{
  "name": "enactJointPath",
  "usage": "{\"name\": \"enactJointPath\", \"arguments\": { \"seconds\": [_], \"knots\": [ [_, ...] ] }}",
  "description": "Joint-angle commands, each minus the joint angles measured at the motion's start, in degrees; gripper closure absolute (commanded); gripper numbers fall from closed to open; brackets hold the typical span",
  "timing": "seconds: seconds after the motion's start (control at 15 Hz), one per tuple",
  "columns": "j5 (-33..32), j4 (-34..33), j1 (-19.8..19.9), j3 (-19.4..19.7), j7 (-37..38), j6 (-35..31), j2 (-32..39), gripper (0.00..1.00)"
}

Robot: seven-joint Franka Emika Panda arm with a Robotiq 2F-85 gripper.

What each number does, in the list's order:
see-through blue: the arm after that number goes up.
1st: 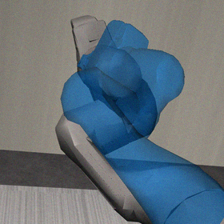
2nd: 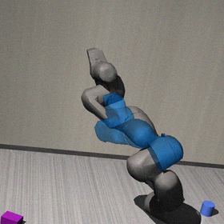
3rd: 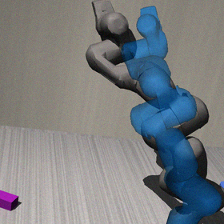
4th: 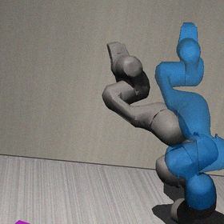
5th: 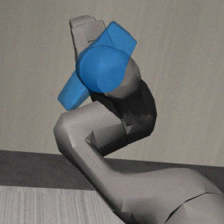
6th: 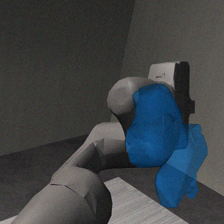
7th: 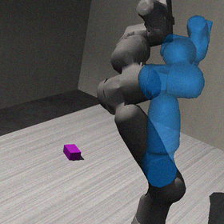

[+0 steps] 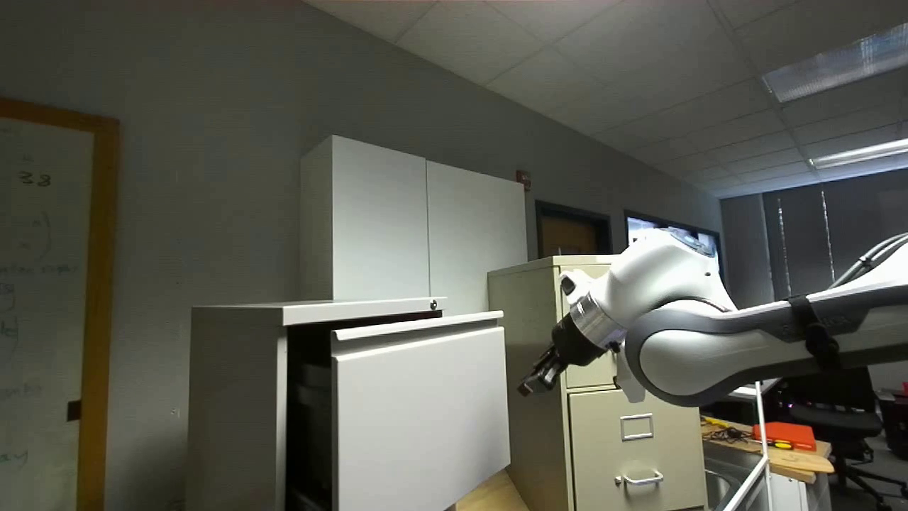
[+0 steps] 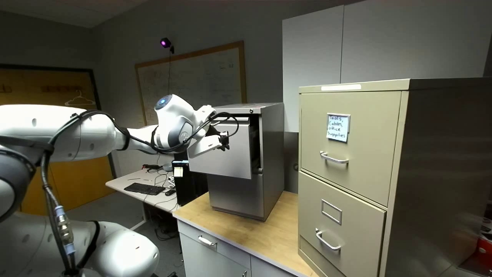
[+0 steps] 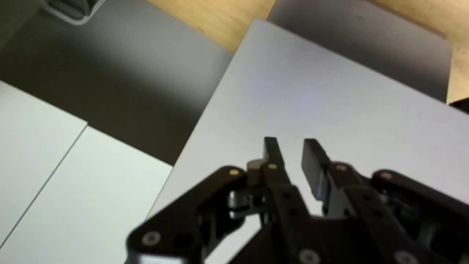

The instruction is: Close the top drawer of the file cabinet on the left

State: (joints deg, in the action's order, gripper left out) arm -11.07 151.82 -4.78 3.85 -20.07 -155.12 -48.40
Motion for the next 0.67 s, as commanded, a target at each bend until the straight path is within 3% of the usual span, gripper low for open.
{"name": "enactJointPath", "arguments": {
  "seconds": [0.0, 0.6],
  "knots": [
    [-0.6, -1.5, -1.8, 0.6, -1.2, -6.0, -0.7, 1.0],
    [2.8, -6.3, -12.8, 7.6, -2.8, -12.1, 3.3, 1.0]
  ]
}}
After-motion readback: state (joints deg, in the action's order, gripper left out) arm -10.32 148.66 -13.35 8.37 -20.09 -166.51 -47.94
